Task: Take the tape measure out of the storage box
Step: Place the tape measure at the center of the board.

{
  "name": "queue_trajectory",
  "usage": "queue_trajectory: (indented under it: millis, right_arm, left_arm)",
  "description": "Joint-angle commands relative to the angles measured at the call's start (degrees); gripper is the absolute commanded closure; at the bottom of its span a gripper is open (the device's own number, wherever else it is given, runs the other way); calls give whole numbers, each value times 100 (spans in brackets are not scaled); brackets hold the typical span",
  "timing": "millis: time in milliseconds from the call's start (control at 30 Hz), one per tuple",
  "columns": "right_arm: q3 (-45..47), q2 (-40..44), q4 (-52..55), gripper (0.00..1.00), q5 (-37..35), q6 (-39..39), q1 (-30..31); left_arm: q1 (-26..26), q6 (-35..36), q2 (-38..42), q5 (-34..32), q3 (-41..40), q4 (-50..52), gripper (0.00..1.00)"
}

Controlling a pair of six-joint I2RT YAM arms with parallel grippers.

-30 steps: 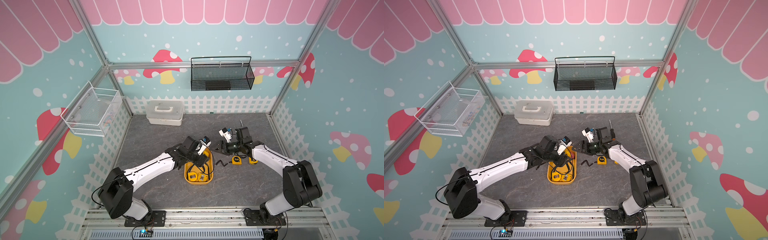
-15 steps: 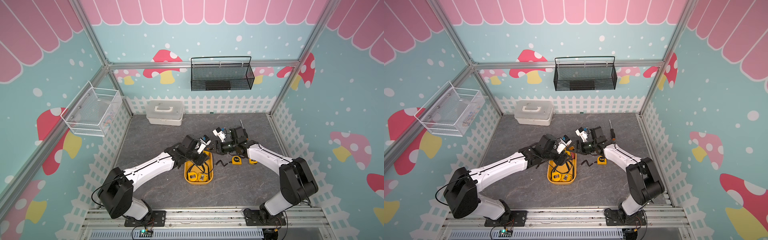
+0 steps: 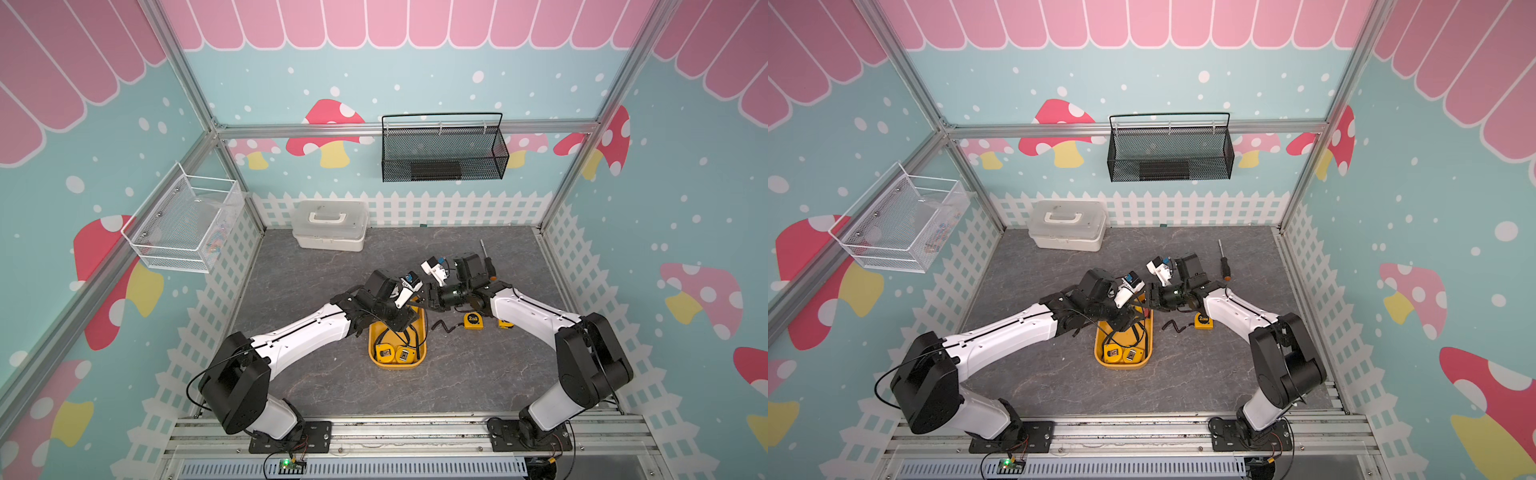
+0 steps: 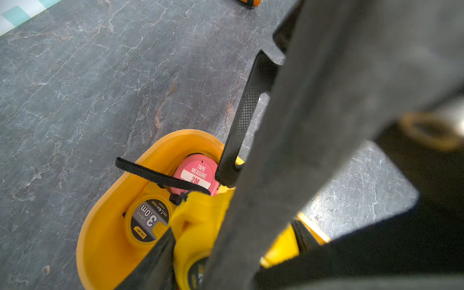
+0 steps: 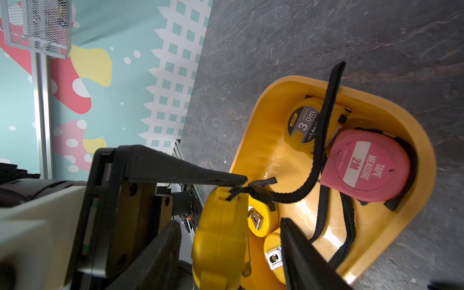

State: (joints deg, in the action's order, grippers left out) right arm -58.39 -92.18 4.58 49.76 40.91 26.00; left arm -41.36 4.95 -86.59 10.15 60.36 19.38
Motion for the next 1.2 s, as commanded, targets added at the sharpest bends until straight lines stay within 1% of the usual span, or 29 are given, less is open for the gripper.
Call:
queue_trajectory:
  millis: [0, 367, 633, 967, 1167]
  right_arm:
    - [-146, -123, -70, 39, 68, 23, 71]
    - [-141, -217, -122, 53, 97, 35, 116]
    - [-116, -235, -109, 59, 109, 32, 132]
    - [-85, -236, -36, 64, 65, -25, 134]
    - [-76, -224, -25, 67, 7, -29, 134]
  left_arm:
    - [32, 85, -60, 101, 115, -184, 38]
    - [32, 118, -165, 109, 221, -189, 38]
    - [46, 153, -283, 127, 326, -188, 38]
    - [122, 250, -472, 327, 560, -137, 38]
    - [129, 234, -465, 347, 524, -127, 36]
